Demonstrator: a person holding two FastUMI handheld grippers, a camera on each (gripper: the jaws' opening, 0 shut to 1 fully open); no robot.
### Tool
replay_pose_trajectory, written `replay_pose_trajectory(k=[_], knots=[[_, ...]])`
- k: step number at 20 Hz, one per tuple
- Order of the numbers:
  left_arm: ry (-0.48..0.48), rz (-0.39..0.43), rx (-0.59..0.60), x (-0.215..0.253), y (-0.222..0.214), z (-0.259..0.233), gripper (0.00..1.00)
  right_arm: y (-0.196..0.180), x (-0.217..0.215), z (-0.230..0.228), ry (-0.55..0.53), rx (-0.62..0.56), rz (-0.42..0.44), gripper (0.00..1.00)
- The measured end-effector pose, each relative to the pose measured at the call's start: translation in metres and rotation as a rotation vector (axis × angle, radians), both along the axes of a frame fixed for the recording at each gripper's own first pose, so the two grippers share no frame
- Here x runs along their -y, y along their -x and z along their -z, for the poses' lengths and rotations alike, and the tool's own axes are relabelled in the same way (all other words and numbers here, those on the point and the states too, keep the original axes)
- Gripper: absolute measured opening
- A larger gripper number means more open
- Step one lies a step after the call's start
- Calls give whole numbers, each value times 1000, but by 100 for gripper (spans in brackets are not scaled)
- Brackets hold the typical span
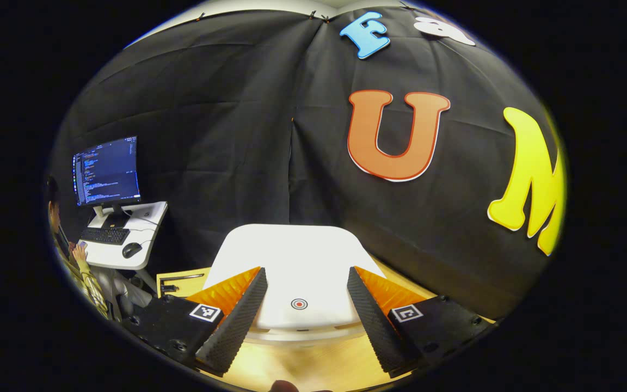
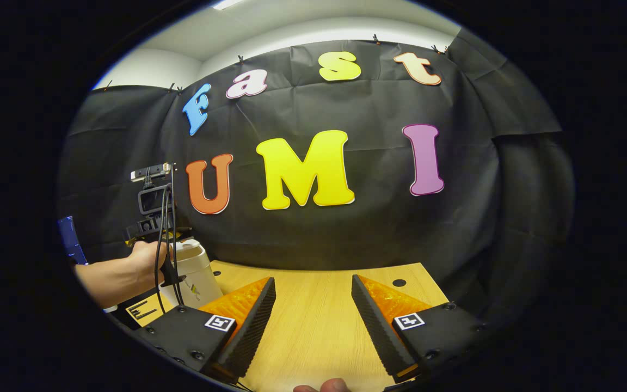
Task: Press the lid of the desktop garbage bin to open it, pick up the crumpled paper on the desktop and throw it into the bin, then pick up the pop can on the desktop and drop it into the bin, and finally close the garbage bin lid.
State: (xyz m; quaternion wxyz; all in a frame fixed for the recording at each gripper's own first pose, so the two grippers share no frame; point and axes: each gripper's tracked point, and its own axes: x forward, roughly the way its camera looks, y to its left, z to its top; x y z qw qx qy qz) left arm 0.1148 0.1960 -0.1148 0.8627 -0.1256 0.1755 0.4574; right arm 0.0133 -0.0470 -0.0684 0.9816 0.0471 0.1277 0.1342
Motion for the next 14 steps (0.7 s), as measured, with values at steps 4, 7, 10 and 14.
replay_pose_trajectory(k=[4,7,10,14], knots=[[-19,9,-14,0,2,8,94,-2,-1,4,-2,-19,-9,89],[-43,35,-37,0,3,13,94,-4,-7,3,-2,-10,-23,90],[-79,53,-16,0,2,17,94,-4,-14,6,-14,-17,-35,90],[-123,101,-20,3,3,22,93,-5,-19,6,-28,-16,-39,90]])
